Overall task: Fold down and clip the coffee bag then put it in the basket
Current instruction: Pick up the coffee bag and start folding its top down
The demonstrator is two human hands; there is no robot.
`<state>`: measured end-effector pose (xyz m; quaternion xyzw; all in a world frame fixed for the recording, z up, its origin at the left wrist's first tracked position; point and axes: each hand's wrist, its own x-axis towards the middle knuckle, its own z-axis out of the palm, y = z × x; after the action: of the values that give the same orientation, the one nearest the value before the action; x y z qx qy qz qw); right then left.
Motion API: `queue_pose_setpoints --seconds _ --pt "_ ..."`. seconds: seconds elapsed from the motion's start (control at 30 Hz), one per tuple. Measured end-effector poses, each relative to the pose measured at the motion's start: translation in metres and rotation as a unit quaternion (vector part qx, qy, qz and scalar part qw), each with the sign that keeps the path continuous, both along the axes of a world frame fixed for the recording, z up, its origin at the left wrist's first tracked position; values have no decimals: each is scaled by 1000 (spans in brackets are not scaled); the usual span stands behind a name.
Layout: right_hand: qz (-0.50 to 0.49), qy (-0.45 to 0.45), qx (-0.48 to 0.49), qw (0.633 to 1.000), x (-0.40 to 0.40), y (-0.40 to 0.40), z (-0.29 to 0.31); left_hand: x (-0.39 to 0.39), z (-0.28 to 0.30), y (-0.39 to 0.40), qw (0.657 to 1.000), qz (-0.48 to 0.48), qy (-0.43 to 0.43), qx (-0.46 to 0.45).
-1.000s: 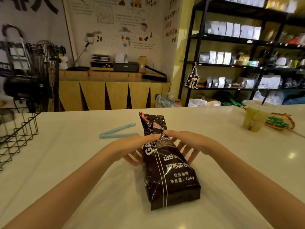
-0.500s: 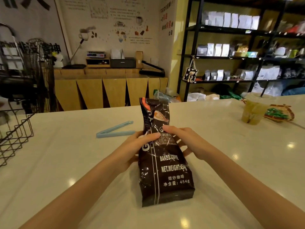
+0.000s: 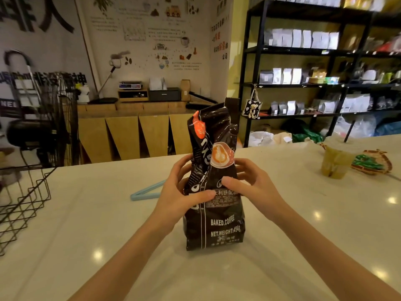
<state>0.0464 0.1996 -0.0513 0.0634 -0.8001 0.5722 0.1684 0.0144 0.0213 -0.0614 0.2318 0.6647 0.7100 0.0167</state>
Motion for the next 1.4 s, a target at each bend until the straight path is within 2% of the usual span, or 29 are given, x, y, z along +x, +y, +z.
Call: queue_pose_setpoints --seconds 0.13,0.2,0.23,0.3,0.37,0.43,0.5,0.57,0.63,0.73,0.8,0.87,1.1,1.27,1.4 --pt "34 -62 36 997 -10 9 4 -3 -3 6 1000 6 3 6" --pt "-8 -65 37 997 -15 11 7 -6 -4 10 1000 9 -7 7" --pt "-49 -16 45 998 -15 11 11 -8 -5 12 1000 11 -14 11" --pt "-103 162 121 974 -12 9 23 -11 -6 16 1000 15 -25 12" --pt "-102 328 271 899 -12 4 39 -12 -5 20 999 16 -33 5" --pt "-67 400 432 805 -20 -1 55 -12 -3 22 999 14 -36 6" --pt "-22 383 562 733 -31 -9 71 -12 -2 22 999 18 -43 7" --pt "12 338 650 680 -37 -16 88 -14 -2 22 998 23 -53 4" --pt "16 297 709 639 -39 -20 102 -15 -3 21 998 30 -53 -14" --pt "16 280 745 605 -43 -22 114 -15 -2 21 997 30 -44 -50" --pt "26 273 749 603 -45 -22 119 -15 -1 20 997 26 -47 -56" --pt "38 257 741 619 -48 -19 120 -15 1 19 997 26 -44 -63" --pt "77 205 678 701 -58 -11 124 -6 12 39 995 52 -87 7" --pt "123 166 562 801 -65 -2 136 -1 10 44 993 66 -78 56" --pt "143 156 530 821 -67 -1 136 1 5 46 991 89 -64 72"
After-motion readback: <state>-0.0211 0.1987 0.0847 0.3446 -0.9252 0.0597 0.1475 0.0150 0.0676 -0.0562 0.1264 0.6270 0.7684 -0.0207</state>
